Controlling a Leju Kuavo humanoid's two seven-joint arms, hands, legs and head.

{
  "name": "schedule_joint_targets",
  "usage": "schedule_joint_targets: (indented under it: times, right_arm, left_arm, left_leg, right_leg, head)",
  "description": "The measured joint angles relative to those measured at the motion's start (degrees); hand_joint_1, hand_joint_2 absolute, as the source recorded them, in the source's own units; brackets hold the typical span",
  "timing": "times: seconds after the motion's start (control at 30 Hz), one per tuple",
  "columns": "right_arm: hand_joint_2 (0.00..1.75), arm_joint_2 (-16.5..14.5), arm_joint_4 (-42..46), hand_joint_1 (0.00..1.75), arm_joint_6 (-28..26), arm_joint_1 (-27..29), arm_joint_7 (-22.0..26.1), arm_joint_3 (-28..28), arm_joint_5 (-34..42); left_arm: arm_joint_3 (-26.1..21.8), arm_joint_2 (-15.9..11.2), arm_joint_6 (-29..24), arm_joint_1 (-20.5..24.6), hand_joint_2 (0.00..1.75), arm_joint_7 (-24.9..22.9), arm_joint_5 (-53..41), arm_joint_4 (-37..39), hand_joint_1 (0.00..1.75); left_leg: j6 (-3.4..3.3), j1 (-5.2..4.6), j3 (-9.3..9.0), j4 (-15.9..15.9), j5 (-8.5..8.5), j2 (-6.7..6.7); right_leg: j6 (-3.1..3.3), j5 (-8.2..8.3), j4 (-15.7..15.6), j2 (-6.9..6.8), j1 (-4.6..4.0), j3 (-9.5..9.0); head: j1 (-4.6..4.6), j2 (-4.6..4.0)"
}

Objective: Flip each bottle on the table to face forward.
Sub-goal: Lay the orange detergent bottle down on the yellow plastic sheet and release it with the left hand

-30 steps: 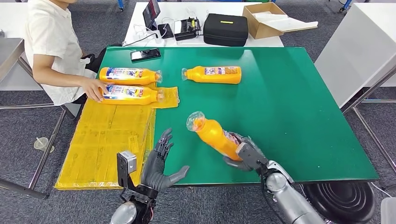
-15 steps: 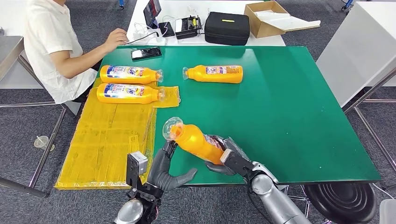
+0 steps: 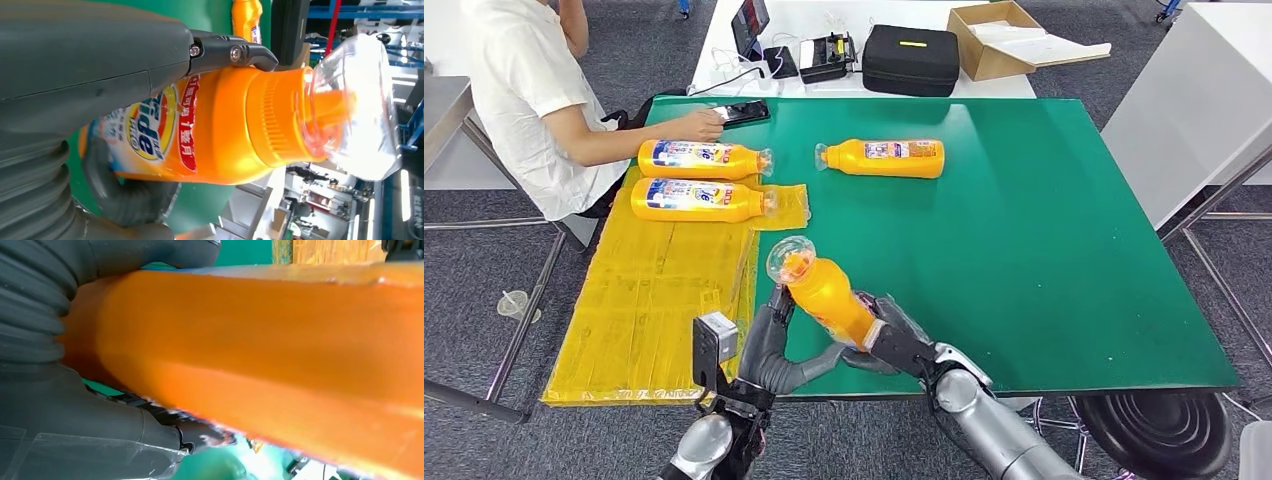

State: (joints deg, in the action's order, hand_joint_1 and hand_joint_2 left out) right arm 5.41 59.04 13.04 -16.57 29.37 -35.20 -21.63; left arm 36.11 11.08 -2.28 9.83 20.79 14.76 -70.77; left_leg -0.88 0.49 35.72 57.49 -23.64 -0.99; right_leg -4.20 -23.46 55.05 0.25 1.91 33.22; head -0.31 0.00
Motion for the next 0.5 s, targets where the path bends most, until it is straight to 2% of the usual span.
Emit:
schedule_joint_targets:
  times: [0.23, 0.5]
  right_arm:
    - [1.75, -1.3, -2.0, 1.75, -1.4, -1.5, -0.5, -2.7, -0.3]
    - [1.75, -2.2, -2.5, 1.75, -4.3, -3.2, -1.9, -5.7, -0.8]
  left_arm:
    - [-1.0, 1.0, -0.4, 1.5, 1.75, -3.3, 6.9, 1.3, 0.00]
    - [-2.0, 2.2, -1.9, 3.9, 1.75, -4.3, 12.3, 5.1, 0.00]
  left_leg:
    - [0.00, 0.00, 0.03, 0.0, 0.00, -0.02]
    - [-0.01, 0.00, 0.03, 0.0, 0.01, -0.05]
  right_leg:
    - [0.00, 0.00, 0.0, -0.01, 0.00, 0.00]
    - [0.00, 0.00, 0.0, -0.03, 0.00, 0.01]
  head:
    - [0.01, 0.00]
    - [0.01, 0.00]
